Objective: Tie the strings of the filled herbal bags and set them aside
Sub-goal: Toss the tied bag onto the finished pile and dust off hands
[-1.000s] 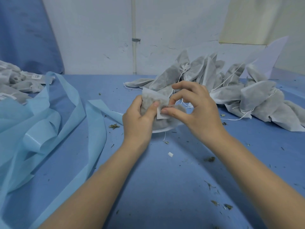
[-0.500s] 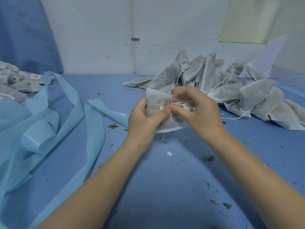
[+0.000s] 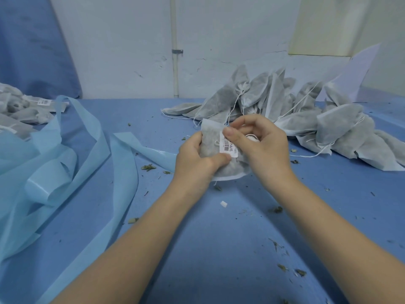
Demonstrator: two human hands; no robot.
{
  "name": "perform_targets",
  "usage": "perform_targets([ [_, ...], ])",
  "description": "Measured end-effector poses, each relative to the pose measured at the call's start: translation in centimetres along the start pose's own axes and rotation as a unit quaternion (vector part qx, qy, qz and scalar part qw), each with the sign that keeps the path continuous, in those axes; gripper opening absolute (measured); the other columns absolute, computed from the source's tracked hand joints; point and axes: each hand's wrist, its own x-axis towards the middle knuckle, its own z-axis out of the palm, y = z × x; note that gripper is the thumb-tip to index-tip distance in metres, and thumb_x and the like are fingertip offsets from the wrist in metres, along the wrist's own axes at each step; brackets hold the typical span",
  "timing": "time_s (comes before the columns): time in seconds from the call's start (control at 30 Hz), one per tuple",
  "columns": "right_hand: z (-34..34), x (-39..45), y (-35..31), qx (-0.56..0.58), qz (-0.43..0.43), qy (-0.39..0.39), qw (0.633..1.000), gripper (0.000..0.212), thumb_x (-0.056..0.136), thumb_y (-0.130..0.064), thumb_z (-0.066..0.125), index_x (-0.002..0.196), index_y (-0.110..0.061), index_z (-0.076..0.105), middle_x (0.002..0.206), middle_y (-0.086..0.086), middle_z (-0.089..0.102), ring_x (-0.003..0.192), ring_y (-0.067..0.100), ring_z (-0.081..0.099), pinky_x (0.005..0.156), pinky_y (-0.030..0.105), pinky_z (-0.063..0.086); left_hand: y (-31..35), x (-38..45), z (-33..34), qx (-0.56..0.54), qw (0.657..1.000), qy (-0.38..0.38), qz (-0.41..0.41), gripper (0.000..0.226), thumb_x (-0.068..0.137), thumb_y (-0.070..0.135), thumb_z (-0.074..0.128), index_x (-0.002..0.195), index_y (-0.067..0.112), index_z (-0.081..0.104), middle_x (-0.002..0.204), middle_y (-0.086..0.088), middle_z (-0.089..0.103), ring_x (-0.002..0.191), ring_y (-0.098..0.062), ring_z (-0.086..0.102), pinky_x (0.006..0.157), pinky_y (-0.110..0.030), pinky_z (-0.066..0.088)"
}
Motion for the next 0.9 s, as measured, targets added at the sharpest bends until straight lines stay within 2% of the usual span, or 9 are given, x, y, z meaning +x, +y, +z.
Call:
perform_targets([
  [0.13,0.6,-0.3,0.3,-0.035,-0.019,0.006,0.999,0.016,0.084,-0.020,0.073,0.082,-0.031,0.060,0.064,-0.018,0.063,0.071,-0.004,0.059,0.072,0.014,0.044,0.1,0.1,0.0,0.000,1.000,0.015,-0.004,0.040,0.056,0.013,0.063,0.094,0.002,0.065,0.085,-0.009,0.069,0.075,-0.019,0.063,0.071,-0.034,0.051],
  [0.23,0.5,-0.6,0.2,-0.031,-0.001,-0.054,0.998,0.015,0.088,-0.019,0.068,0.094,-0.031,0.060,0.083,-0.019,0.065,0.083,-0.002,0.060,0.081,0.025,0.048,0.3,0.3,-0.1,-0.059,0.997,0.048,-0.026,0.039,0.064,0.023,0.070,0.091,-0.004,0.065,0.081,-0.012,0.065,0.075,-0.021,0.060,0.071,-0.036,0.048],
  [0.37,0.5,-1.0,0.0,-0.028,0.018,-0.117,0.993,0.037,0.081,-0.021,0.075,0.108,-0.038,0.057,0.102,-0.014,0.065,0.094,0.000,0.061,0.085,0.021,0.048,0.1,0.7,-0.4,-0.046,0.990,0.135,-0.011,0.023,0.085,0.022,0.067,0.068,0.008,0.060,0.056,0.007,0.060,0.054,-0.006,0.054,0.054,-0.017,0.043],
  [0.43,0.8,-1.1,-0.1,-0.015,0.065,-0.085,0.994,0.046,0.073,-0.030,0.081,0.106,-0.045,0.053,0.100,-0.013,0.063,0.091,0.004,0.063,0.081,0.024,0.052,0.0,0.8,-0.5,-0.035,0.982,0.184,0.001,0.024,0.087,0.019,0.065,0.065,0.013,0.058,0.050,0.012,0.057,0.048,-0.003,0.051,0.049,-0.015,0.042],
  [0.5,1.1,-1.2,-0.2,0.022,0.123,-0.052,0.991,0.049,0.067,-0.035,0.081,0.103,-0.044,0.050,0.102,-0.009,0.060,0.085,0.008,0.065,0.072,0.025,0.056,0.1,0.9,-0.5,-0.021,0.975,0.222,0.006,0.023,0.086,0.022,0.066,0.066,0.015,0.058,0.055,0.009,0.058,0.052,-0.007,0.053,0.055,-0.021,0.045],
  [0.63,2.1,-1.6,0.2,0.169,0.175,-0.052,0.969,0.044,0.077,-0.008,0.076,0.102,-0.031,0.048,0.111,0.011,0.063,0.083,0.020,0.065,0.061,0.031,0.055,-0.1,1.3,-0.6,-0.042,0.959,0.281,-0.023,0.021,0.087,0.025,0.064,0.069,0.016,0.060,0.064,0.006,0.064,0.064,-0.015,0.060,0.066,-0.033,0.050],
  [0.73,2.8,-1.6,0.1,0.219,0.201,-0.037,0.954,0.036,0.079,0.003,0.071,0.095,-0.021,0.049,0.095,0.008,0.067,0.075,0.020,0.064,0.056,0.025,0.051,-0.2,1.5,-0.8,-0.062,0.953,0.290,-0.056,0.021,0.087,0.032,0.063,0.076,0.014,0.061,0.070,0.004,0.066,0.069,-0.017,0.063,0.066,-0.030,0.050],
  [0.83,3.3,-0.6,0.0,0.243,0.220,0.048,0.944,0.025,0.080,0.003,0.068,0.094,-0.012,0.054,0.084,0.003,0.064,0.073,0.017,0.061,0.056,0.023,0.051,0.3,1.3,-0.4,-0.099,0.949,0.282,-0.097,0.028,0.087,0.042,0.059,0.088,0.014,0.059,0.081,0.000,0.066,0.069,-0.017,0.065,0.062,-0.029,0.050],
  [0.9,4.8,0.7,-0.6,0.252,0.208,0.144,0.934,0.021,0.082,0.001,0.068,0.095,-0.009,0.055,0.082,0.001,0.060,0.067,0.012,0.058,0.054,0.019,0.050,0.7,0.8,0.2,-0.151,0.948,0.263,-0.096,0.024,0.090,0.036,0.054,0.093,0.012,0.054,0.084,-0.007,0.068,0.066,-0.023,0.069,0.063,-0.033,0.057],
])
